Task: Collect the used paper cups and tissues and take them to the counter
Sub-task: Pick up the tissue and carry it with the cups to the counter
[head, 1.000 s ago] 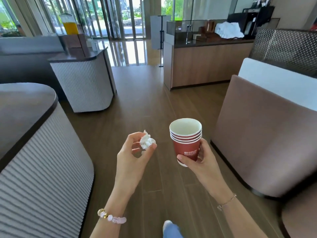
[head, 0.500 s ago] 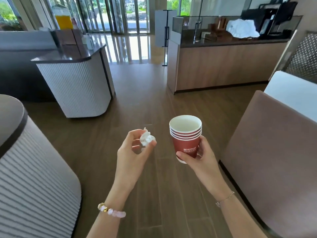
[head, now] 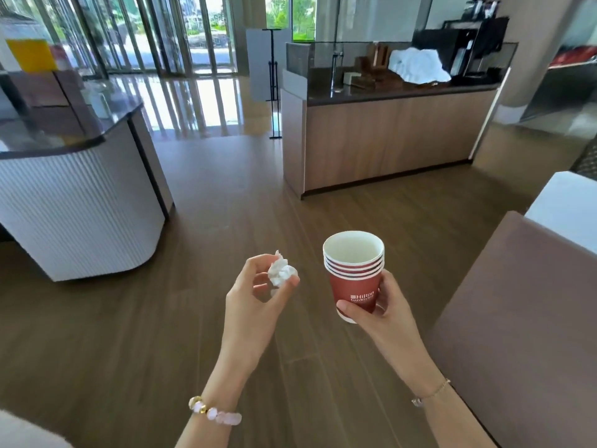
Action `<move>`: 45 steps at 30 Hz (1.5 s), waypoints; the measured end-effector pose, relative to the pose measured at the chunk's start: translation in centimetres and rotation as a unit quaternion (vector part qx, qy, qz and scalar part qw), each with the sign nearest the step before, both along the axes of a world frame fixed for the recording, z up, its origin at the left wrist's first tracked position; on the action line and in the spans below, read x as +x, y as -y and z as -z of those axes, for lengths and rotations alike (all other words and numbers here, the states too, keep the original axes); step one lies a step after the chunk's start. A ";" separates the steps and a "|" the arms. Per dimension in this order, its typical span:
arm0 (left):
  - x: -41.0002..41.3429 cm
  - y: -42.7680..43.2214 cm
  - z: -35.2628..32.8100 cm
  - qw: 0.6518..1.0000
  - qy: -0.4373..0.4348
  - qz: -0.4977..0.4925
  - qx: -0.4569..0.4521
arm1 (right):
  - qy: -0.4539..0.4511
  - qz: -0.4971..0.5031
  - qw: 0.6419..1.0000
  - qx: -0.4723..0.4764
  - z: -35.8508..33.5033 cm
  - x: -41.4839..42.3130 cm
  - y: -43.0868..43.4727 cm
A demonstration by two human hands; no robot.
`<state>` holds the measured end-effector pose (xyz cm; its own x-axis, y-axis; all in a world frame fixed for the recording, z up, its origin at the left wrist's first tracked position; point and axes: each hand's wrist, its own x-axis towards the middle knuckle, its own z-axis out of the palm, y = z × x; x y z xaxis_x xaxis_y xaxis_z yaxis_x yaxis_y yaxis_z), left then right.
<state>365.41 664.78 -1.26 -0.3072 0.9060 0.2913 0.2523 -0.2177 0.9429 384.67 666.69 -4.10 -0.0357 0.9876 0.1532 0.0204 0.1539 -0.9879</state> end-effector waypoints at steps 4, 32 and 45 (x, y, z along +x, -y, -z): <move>-2.0 -7.1 -0.7 1.000 0.000 0.019 -0.003 | -0.015 0.023 1.000 0.000 -0.6 -1.7 -6.3; 3.1 -55.1 -1.4 0.988 -0.025 0.153 -0.003 | -0.008 0.145 0.989 0.001 -1.3 1.9 -50.2; 12.6 -77.0 -0.6 0.950 -0.028 0.310 0.015 | 0.027 0.305 0.952 0.000 -1.3 9.8 -65.9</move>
